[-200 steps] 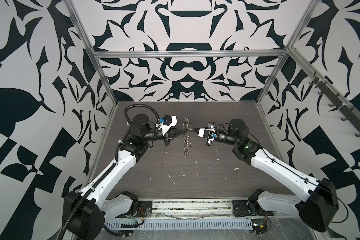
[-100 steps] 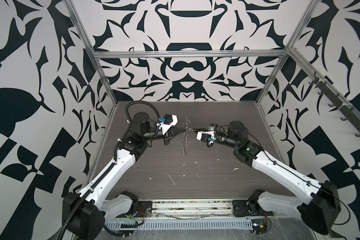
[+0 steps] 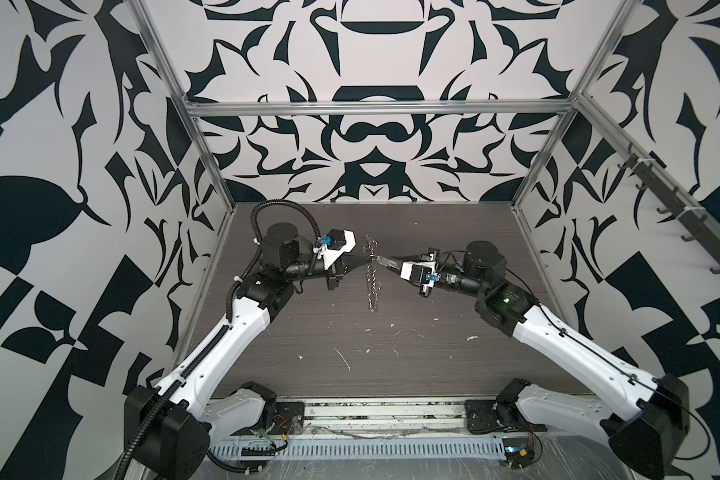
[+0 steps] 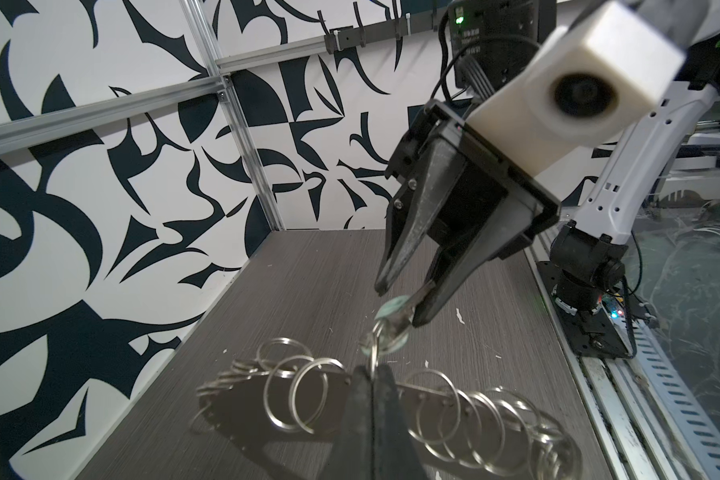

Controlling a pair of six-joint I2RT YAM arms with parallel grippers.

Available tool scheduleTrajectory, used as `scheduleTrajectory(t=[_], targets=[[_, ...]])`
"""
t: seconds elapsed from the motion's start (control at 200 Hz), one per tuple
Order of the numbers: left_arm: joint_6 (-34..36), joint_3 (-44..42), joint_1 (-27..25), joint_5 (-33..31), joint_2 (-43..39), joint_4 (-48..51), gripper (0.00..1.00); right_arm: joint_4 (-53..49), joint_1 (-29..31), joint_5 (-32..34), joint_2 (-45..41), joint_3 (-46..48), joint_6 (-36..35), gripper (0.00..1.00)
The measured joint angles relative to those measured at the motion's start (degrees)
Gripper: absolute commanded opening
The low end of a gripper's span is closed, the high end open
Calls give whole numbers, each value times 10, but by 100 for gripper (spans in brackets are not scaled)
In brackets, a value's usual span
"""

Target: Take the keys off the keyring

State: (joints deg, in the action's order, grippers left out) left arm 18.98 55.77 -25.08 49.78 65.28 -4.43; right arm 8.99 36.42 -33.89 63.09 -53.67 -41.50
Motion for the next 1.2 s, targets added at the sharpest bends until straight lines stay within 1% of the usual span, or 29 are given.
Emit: scheduleTrajectory(t=[0.09,0.205,0.315,0.47,0.63,0.945,1.2], targets=[[5,2,0,0,0,5,0,-5,0,-19,2,-19,23,27],[10,2,0,0,0,9,0,-15,0,-37,6,-38,42,27],[13,2,0,0,0,11,0,-18,0,-46,12,-42,53,24],[16,2,0,0,0,14,0,-38,0,-54,33,-56,52,23],[17,2,0,0,0,20,0,-57,0,-60,52,-71,50,23],[17,2,0,-3,0,22,0,-60,0,-61,57,-71,58,25],[14,2,0,-7,0,22,0,-44,0,-54,63,-71,72,21]])
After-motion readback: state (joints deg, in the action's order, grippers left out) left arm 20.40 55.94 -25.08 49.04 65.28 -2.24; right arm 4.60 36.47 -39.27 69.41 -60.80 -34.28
